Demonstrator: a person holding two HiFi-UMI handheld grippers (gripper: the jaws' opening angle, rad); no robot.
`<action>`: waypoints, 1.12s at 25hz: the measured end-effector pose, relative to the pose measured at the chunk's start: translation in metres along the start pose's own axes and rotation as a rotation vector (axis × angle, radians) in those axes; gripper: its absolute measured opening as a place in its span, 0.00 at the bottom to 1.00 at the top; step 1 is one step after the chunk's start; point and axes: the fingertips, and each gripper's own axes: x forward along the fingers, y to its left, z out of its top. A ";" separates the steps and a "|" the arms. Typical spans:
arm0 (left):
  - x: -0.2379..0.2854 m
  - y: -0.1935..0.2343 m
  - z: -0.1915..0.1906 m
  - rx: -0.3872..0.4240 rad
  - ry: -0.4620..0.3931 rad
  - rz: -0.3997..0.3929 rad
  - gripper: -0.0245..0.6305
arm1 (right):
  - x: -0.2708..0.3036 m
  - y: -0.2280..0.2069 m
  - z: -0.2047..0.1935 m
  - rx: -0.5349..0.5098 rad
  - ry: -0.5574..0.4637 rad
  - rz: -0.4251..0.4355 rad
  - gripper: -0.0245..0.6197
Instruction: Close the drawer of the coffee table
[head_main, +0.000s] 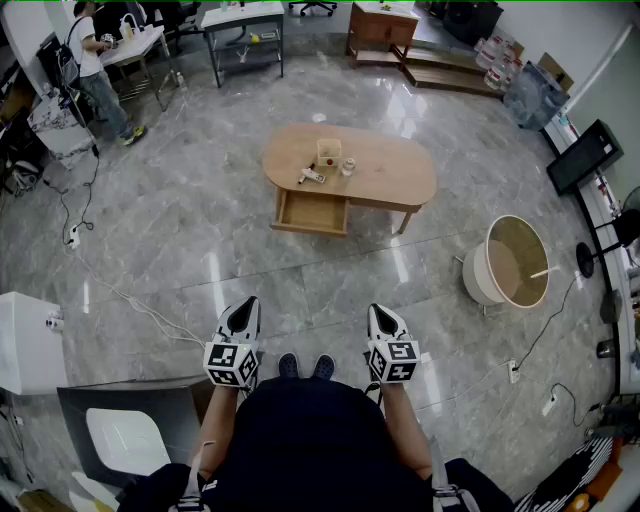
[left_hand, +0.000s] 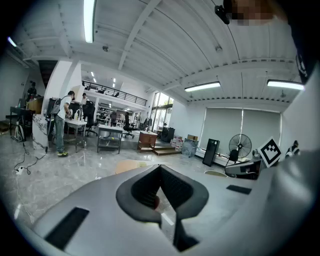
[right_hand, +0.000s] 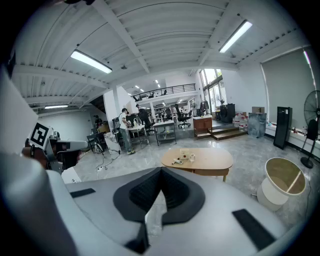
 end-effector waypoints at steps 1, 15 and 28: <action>0.001 0.000 0.001 -0.002 -0.001 0.000 0.07 | 0.000 0.000 0.000 -0.001 0.002 0.002 0.08; 0.004 0.000 0.001 -0.005 0.003 0.007 0.07 | 0.006 -0.001 0.008 -0.011 -0.025 0.021 0.08; 0.010 -0.024 -0.002 0.007 -0.009 0.058 0.07 | -0.002 -0.029 0.002 -0.014 -0.014 0.045 0.08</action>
